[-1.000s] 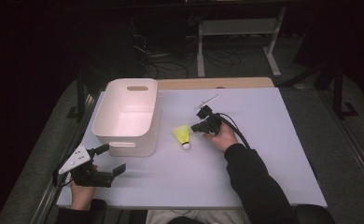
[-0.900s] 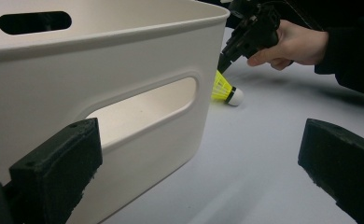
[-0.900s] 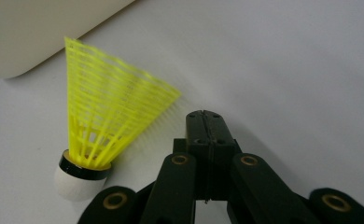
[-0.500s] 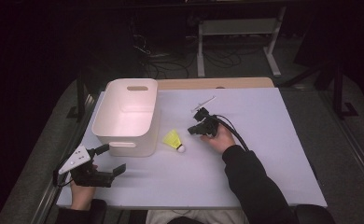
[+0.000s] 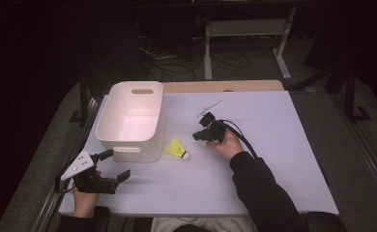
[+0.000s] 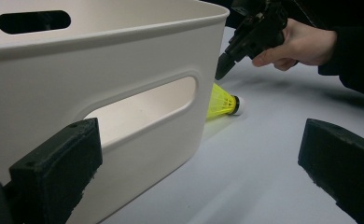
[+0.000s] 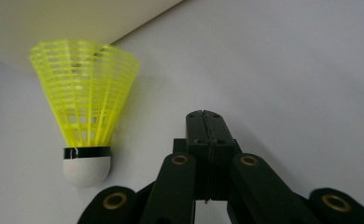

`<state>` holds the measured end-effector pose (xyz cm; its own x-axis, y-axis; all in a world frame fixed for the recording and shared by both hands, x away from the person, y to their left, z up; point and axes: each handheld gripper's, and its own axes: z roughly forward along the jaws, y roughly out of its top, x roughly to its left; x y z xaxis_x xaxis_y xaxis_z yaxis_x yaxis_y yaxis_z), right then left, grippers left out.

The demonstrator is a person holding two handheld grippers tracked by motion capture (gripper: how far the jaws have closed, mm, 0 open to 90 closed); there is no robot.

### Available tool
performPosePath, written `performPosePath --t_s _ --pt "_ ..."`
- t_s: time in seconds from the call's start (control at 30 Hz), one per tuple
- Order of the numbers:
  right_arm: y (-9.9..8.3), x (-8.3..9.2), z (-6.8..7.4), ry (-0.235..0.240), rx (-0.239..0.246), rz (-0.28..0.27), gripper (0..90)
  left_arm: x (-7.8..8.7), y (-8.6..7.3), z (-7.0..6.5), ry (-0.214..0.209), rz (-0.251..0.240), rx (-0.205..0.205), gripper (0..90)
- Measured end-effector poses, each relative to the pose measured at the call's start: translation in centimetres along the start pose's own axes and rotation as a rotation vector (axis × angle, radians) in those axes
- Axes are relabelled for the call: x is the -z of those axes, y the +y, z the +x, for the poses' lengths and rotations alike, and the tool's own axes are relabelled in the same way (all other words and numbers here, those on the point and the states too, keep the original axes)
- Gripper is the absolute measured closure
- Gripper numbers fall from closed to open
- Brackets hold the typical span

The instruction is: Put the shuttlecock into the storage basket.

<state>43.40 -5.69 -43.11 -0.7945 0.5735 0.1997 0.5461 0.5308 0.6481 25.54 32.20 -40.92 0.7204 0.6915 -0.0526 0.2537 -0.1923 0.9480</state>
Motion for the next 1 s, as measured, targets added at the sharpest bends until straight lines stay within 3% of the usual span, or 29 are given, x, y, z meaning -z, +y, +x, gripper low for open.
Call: performPosePath --t_s 1.0 --pt "0.4 2.9 2.4 0.036 0.061 -0.029 88.3 0.0 0.0 0.0 -0.001 0.001 -0.001 0.0"
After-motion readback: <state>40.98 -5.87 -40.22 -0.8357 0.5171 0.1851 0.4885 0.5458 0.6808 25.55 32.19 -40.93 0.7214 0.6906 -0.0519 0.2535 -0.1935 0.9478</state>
